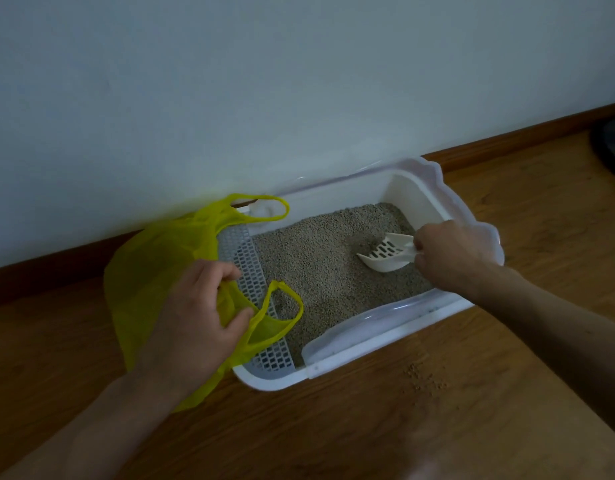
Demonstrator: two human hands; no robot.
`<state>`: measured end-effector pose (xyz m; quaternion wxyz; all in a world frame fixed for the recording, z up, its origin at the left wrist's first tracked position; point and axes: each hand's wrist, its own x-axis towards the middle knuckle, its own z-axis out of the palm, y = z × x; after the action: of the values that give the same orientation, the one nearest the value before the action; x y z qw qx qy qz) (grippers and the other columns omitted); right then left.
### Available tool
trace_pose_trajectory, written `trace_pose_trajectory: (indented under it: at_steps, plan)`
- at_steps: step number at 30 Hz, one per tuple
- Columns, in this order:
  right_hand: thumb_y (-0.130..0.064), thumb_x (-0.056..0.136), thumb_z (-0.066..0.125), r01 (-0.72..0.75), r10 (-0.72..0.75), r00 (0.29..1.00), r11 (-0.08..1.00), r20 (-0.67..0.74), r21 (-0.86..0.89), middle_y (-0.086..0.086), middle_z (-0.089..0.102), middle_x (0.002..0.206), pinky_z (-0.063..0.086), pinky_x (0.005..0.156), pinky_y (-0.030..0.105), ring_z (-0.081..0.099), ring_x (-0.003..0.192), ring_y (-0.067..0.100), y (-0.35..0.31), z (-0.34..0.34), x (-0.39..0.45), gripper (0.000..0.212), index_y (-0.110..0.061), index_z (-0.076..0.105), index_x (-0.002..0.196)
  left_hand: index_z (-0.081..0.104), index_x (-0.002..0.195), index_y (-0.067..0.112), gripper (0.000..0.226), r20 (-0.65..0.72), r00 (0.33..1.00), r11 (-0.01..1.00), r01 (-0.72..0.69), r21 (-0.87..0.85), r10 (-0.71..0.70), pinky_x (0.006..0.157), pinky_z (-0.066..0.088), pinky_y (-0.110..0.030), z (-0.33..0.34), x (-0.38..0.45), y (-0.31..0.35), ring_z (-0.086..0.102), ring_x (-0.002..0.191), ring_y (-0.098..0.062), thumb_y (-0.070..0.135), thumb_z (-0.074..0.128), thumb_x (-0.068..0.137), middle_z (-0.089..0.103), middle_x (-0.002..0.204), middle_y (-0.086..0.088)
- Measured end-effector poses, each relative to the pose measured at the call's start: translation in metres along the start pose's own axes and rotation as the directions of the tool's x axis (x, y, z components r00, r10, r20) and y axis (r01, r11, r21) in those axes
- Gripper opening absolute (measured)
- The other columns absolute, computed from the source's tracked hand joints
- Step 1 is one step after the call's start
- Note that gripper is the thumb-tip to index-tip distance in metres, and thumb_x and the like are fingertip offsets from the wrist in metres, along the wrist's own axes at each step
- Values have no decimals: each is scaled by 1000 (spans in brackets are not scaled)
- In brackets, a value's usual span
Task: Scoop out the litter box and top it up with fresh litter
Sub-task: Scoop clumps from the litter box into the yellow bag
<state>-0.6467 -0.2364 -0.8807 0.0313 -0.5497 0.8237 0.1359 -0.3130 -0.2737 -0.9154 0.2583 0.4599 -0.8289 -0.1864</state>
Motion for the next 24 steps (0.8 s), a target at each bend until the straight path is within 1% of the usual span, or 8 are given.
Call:
trace_pose_trajectory:
  at_steps: [4, 7, 9, 11, 13, 17, 22, 24]
  plan:
    - [-22, 92, 56, 6, 0, 999, 993, -50, 114, -5, 57, 70, 29, 42, 21, 50, 56, 7, 2, 2, -5, 12, -20, 67, 97, 61, 103, 13, 50, 3, 1000, 1000, 10, -5, -10, 78, 33, -13, -1, -1, -1, 43, 87, -3, 8, 91, 62, 54, 97, 5]
    - [-22, 91, 58, 56, -29, 992, 974, -123, 220, -7, 61, 67, 43, 48, 25, 55, 56, 8, 5, 0, -11, 12, -20, 70, 94, 61, 104, 13, 50, 8, 1000, 1000, 13, -2, -13, 79, 34, -12, -4, -3, -2, 43, 87, -2, 9, 91, 63, 54, 98, 5]
    - [-22, 90, 59, 111, -60, 980, 957, -190, 268, -9, 60, 64, 48, 54, 28, 55, 55, 7, 7, -2, -17, 12, -21, 71, 93, 61, 103, 12, 51, 5, 1000, 1000, 9, 1, -9, 81, 33, -7, -5, -3, -2, 42, 86, -1, 9, 91, 63, 54, 98, 5]
    - [-19, 89, 61, 167, -91, 968, 928, -232, 332, -11, 59, 62, 49, 52, 30, 54, 53, 7, 8, -3, -24, 11, -20, 71, 92, 61, 103, 12, 51, 2, 1000, 1000, 9, 2, -9, 83, 31, -2, -6, -3, -1, 42, 86, 0, 9, 91, 62, 54, 97, 4]
    - [-17, 89, 62, 193, -90, 960, 900, -267, 391, -11, 58, 60, 49, 50, 30, 54, 50, 7, 9, -5, -29, 10, -18, 72, 89, 62, 103, 12, 51, -5, 1000, 1000, 11, 1, -11, 81, 33, -6, -7, -2, 0, 42, 86, 0, 8, 91, 62, 56, 98, 3]
    - [-15, 89, 63, 233, -116, 951, 879, -288, 415, -10, 60, 64, 50, 51, 31, 55, 53, 6, 10, -5, -36, 10, -17, 72, 93, 62, 103, 11, 51, -13, 1000, 1000, 6, 4, -6, 80, 34, -11, -10, -2, 2, 42, 86, 1, 8, 91, 61, 56, 98, 3]
    - [-17, 88, 61, 247, -122, 942, 884, -314, 397, -8, 59, 69, 44, 52, 26, 54, 59, 8, 10, -5, -40, 11, -16, 70, 93, 63, 103, 9, 51, -5, 1000, 1000, 4, -6, -4, 78, 35, -13, -13, -5, 4, 42, 84, 0, 7, 91, 61, 57, 98, 1]
    - [-17, 88, 62, 258, -135, 940, 881, -313, 396, -7, 61, 71, 47, 53, 29, 55, 60, 8, 10, -6, -41, 13, -16, 71, 96, 63, 104, 10, 51, -2, 1000, 1000, 7, -9, -7, 77, 35, -12, -14, -6, 4, 42, 84, 0, 7, 91, 62, 57, 99, 1]
